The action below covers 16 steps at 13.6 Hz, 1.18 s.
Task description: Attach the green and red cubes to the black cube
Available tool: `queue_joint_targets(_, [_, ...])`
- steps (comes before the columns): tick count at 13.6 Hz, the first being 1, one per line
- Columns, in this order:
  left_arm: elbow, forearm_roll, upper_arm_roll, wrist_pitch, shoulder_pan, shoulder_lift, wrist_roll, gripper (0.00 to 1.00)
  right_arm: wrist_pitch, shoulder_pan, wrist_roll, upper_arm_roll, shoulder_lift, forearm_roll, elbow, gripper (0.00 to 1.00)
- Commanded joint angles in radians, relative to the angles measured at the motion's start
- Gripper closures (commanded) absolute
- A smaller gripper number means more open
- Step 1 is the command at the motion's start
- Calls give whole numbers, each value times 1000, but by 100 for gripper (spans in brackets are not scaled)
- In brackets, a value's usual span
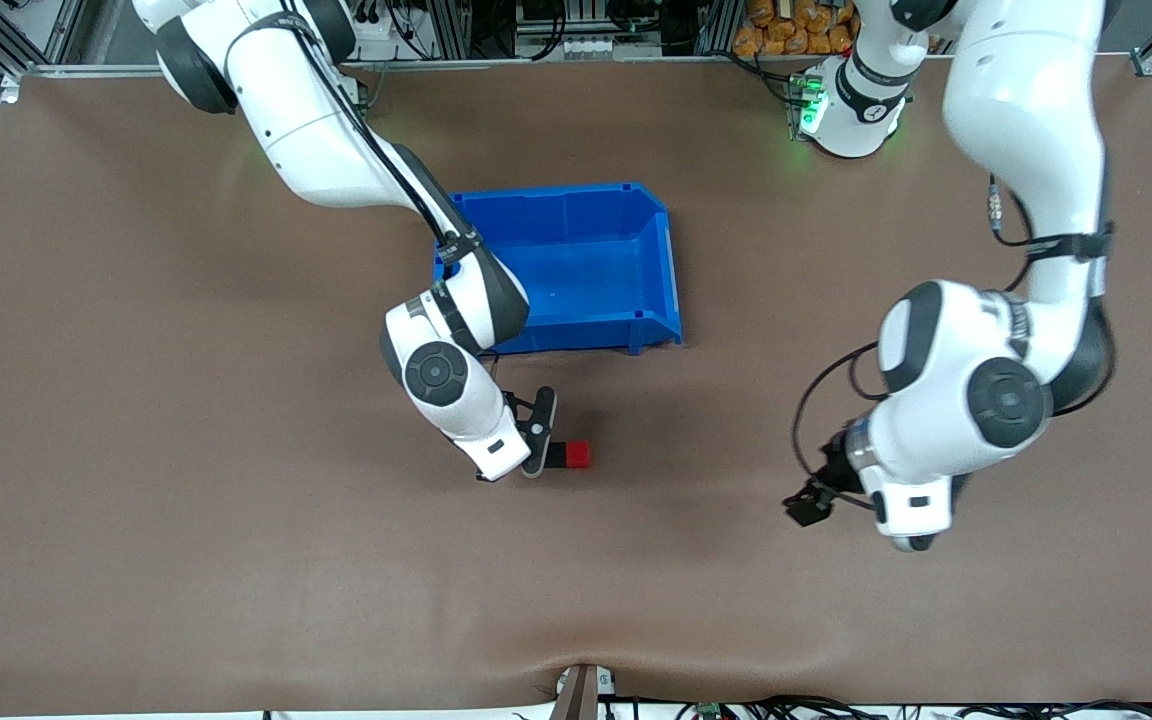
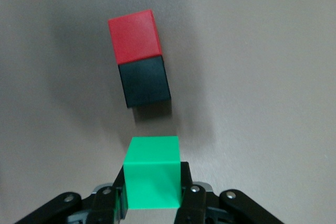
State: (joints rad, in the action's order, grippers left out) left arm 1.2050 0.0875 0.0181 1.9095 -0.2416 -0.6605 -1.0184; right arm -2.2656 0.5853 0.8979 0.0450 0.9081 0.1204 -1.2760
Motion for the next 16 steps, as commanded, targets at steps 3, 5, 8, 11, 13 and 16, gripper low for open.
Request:
queue_joint_targets(3, [22,-109,3,-116,57,108,257,0,0,31,-82,12,35,-57,43,100])
queue_joint_targets(5, [22,-120,5,-133,94,153,398,0,-5,31,-82,13,38,-57,43,100])
queue_joint_targets(8, [22,-115,8,-176,156,217,587,0,-28,33,-83,12,49,-87,46,100])
queue_joint_targets(11, [22,-109,6,-225,183,284,756,0,-51,34,-82,12,58,-88,46,100])
queue_joint_targets(13, [22,-120,6,-265,197,332,785,0,-54,39,-83,12,66,-87,56,100])
queue_joint_targets(16, [62,-109,8,-334,228,418,885,0,-54,48,-103,12,75,-87,66,100])
